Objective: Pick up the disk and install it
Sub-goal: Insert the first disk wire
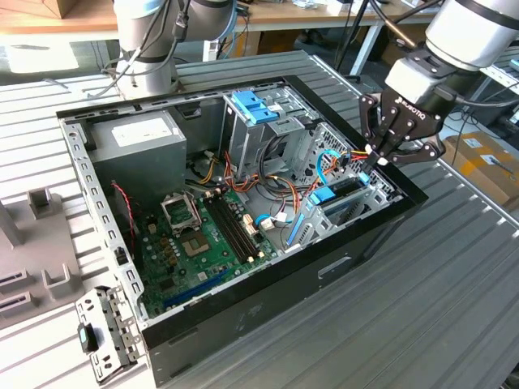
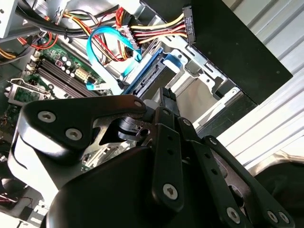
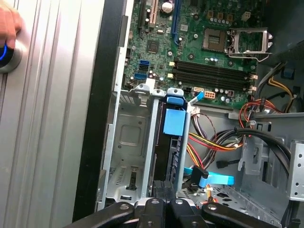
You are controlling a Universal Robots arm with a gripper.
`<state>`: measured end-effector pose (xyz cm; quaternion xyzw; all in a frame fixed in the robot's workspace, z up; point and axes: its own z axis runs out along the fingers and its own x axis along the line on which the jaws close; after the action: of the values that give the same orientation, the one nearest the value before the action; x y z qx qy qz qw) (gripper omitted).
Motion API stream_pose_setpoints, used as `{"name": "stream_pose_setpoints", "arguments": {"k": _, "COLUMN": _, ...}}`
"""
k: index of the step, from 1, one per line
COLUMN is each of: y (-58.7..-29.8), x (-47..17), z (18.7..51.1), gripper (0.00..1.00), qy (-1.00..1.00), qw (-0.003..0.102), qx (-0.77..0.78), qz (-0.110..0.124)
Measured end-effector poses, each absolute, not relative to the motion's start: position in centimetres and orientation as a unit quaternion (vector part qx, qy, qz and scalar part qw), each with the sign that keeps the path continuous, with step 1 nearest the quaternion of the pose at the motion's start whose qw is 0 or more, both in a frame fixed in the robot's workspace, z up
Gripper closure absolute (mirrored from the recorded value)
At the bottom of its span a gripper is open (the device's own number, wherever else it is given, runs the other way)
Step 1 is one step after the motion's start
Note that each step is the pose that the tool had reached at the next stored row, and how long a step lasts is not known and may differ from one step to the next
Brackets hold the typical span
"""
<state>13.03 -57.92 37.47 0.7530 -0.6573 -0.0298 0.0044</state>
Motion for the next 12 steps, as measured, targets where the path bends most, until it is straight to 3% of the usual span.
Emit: {"name": "stream_pose_setpoints", "arguments": {"k": 12, "y": -57.92, "x": 13.03, "z": 37.47, "gripper": 0.89, "qy": -0.618, "qw": 0.006, "qx": 0.786, "qz": -0.03}}
